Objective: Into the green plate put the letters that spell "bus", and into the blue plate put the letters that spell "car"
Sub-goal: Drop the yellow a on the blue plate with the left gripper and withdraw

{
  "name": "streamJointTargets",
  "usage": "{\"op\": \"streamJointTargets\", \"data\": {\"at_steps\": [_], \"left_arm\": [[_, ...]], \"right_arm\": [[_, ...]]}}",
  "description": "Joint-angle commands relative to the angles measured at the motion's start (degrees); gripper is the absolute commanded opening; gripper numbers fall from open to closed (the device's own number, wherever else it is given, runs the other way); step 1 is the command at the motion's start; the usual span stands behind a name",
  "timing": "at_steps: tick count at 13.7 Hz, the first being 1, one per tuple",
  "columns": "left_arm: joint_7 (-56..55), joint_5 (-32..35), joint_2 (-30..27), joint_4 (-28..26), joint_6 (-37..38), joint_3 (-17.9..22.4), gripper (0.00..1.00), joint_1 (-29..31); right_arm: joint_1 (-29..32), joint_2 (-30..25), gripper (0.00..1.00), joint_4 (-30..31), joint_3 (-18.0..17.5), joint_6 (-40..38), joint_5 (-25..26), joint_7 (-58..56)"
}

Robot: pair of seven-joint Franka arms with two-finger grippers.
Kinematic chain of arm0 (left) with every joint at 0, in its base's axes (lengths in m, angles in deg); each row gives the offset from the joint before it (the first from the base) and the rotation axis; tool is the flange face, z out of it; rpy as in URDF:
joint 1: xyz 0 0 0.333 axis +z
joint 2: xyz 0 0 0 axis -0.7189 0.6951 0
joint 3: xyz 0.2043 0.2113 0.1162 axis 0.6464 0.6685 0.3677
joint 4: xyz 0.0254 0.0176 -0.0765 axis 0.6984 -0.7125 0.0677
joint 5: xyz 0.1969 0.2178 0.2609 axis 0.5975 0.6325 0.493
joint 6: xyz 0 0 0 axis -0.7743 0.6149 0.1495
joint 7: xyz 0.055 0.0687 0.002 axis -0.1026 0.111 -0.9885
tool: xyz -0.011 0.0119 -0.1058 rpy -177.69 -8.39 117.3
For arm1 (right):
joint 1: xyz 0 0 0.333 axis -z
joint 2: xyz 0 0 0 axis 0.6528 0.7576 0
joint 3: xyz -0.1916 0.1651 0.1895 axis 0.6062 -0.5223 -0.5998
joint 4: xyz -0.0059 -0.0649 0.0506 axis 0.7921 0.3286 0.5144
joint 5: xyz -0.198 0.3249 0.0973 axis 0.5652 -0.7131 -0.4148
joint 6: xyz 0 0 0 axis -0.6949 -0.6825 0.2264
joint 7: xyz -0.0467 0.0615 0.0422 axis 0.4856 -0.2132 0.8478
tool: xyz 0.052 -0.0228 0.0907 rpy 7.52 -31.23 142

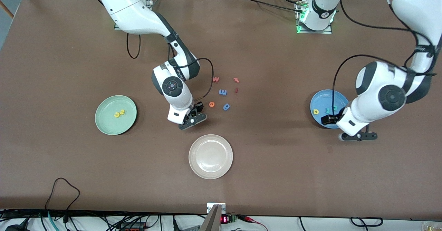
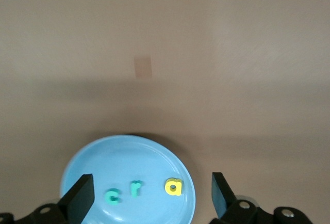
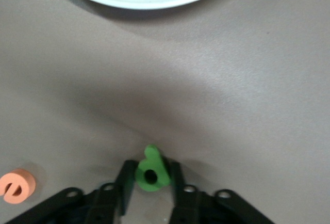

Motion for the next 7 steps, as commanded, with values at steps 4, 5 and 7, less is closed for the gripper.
{"op": "streamJointTargets", "data": {"at_steps": [4, 5, 7], "left_arm": [[11.8, -4.9, -2.6, 15.0, 11.4, 4.8, 1.0, -4.2], [13.7, -7.4, -3.0, 17.1, 13.5, 11.0, 1.0, -9.5], [15.8, -14.5, -5.0, 19.8, 14.3, 27.1, 1.0, -20.7]], "right_arm": [[-0.4, 1.3, 0.0, -1.1, 1.0, 0.5, -0.3, -1.1], [-0.3, 0.5, 0.0, -1.1, 2.0, 0.1, -0.2, -1.3], [1.4, -3.6, 0.0, 0.4, 3.7, -3.8, 0.1, -2.0]]}}
